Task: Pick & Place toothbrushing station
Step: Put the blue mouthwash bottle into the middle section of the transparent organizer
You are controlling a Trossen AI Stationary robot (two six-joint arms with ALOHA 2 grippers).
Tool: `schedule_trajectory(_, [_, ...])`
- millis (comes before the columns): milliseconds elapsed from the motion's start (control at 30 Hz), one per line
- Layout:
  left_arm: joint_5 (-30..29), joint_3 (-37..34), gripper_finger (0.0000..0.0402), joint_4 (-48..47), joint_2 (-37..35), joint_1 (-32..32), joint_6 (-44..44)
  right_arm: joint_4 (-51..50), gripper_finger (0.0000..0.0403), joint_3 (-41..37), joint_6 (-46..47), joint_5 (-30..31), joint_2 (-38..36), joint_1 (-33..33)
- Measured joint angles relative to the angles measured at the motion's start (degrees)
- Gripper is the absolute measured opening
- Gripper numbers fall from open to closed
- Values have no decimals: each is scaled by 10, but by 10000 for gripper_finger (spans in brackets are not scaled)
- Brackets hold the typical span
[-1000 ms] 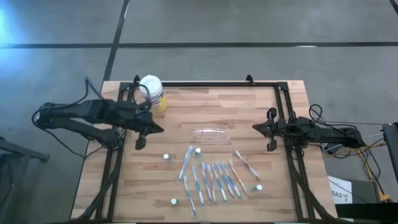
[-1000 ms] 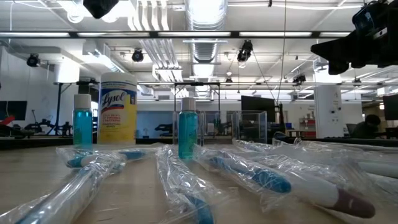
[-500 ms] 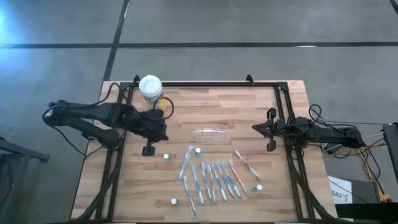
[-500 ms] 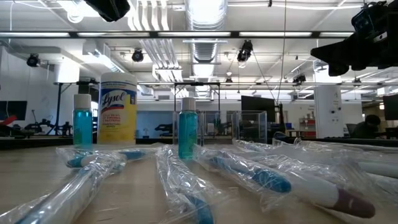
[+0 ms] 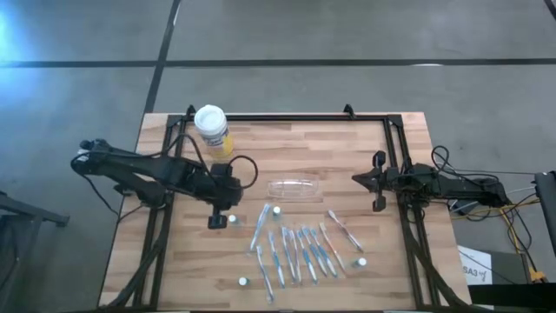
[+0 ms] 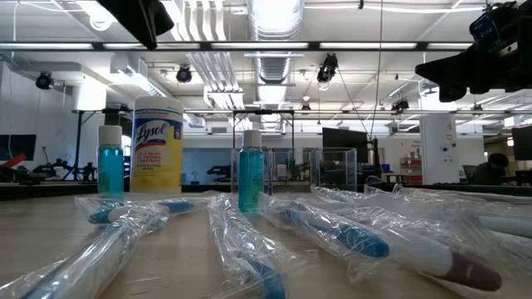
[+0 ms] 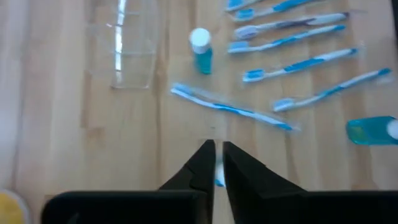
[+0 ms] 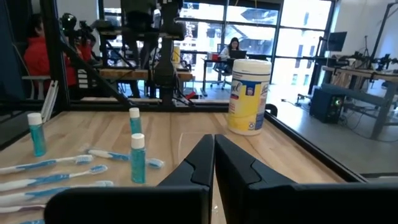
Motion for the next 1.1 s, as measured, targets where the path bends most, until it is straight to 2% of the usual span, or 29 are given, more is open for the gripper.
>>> schedule_trajectory(300, [7,0,160,1,23,-39,34,0,8,0,1,0,0,0])
schedule_trajectory(433, [7,-1,190,1,36,-49,59,0,8,0,-1,0,0,0])
schedule_trajectory(1100, [11,-2,197,-26,112,-51,115,-4,8,0,-3,0,0,0])
